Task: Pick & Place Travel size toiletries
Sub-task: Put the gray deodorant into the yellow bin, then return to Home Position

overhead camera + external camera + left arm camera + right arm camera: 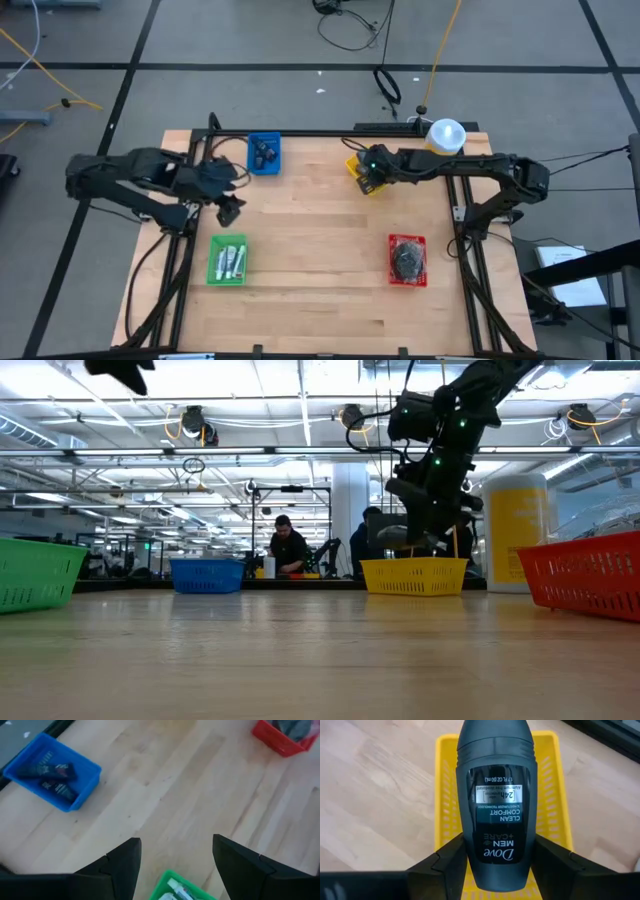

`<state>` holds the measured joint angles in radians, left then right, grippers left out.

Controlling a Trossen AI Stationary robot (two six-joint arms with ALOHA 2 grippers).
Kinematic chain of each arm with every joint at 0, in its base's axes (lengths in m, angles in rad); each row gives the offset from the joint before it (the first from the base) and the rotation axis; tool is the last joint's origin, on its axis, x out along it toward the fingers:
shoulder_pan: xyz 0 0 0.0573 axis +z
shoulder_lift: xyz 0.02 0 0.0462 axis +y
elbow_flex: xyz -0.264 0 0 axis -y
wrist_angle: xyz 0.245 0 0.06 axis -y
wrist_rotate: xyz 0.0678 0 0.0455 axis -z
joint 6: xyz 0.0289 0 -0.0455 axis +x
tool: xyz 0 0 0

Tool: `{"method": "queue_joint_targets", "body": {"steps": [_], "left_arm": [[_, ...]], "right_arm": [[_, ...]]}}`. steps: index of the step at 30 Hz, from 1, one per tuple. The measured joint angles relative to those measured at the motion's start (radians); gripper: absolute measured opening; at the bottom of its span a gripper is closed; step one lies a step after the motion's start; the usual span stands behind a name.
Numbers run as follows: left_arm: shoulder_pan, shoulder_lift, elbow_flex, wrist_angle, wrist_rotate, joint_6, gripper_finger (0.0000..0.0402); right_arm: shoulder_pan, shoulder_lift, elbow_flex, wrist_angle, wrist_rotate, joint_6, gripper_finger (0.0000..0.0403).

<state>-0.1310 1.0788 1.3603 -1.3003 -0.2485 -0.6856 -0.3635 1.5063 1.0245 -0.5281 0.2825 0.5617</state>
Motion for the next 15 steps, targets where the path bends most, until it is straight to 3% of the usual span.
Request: {"method": "queue_joint_targets", "body": {"steps": [6, 15], "left_arm": [[0.000, -0.138, -0.185, 0.053, -0.026, -0.092, 0.0241], [-0.006, -0.365, -0.502, 0.246, -0.042, -0.210, 0.0241]], "right_arm": [[-0.024, 0.000, 0.000, 0.000, -0.071, -0.052, 0.0204], [-0.029, -0.011, 0.000, 0.004, -0.037, -0.053, 0.0224]]}}
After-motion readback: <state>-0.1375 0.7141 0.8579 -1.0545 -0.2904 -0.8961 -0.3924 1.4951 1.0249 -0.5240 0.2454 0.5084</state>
